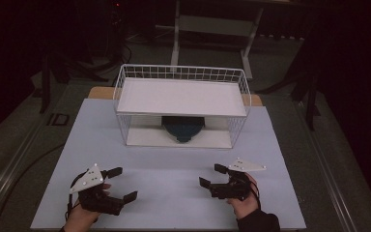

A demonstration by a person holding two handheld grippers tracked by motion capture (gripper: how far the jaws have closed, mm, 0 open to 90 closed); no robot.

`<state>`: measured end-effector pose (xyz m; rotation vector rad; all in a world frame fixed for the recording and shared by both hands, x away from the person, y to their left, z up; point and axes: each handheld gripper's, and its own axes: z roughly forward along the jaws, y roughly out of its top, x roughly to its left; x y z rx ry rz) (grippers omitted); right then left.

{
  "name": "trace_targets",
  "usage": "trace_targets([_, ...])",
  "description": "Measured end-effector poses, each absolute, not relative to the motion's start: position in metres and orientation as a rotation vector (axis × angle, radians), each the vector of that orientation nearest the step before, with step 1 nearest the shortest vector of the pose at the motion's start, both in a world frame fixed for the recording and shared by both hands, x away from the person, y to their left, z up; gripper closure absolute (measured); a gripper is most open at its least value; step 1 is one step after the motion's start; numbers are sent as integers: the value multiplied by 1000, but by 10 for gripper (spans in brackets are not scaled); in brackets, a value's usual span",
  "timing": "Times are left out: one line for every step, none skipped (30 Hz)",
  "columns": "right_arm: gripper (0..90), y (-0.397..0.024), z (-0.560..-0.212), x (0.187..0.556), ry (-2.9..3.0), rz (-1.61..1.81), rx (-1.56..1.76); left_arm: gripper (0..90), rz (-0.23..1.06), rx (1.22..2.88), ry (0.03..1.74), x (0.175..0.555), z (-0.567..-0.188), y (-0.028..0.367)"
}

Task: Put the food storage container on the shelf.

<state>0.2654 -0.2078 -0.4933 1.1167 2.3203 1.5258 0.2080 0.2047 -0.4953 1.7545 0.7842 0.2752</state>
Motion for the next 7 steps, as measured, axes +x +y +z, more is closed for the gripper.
trace_targets([146,-209,-494,264,2321,1516,1117,7,275,1756,785,208,-495,205])
trace_targets([148,-210,-495,263,2319,1505,1114,8,272,1755,784,208,-496,205])
trace_targets([148,-211,-496,263,2321,1506,1116,7,271,1755,783,208,-496,205])
trace_targets([148,-211,-497,263,2326,1507,1121,7,272,1755,781,208,-496,204])
trace_targets([148,-211,-498,263,2328,1501,1117,8,271,1757,779,207,-496,204])
trace_targets([148,-211,-498,263,2329,1495,1114,7,271,1758,779,207,-496,204])
trace_targets([148,-211,-498,263,2331,1495,1117,7,271,1758,779,207,-496,204])
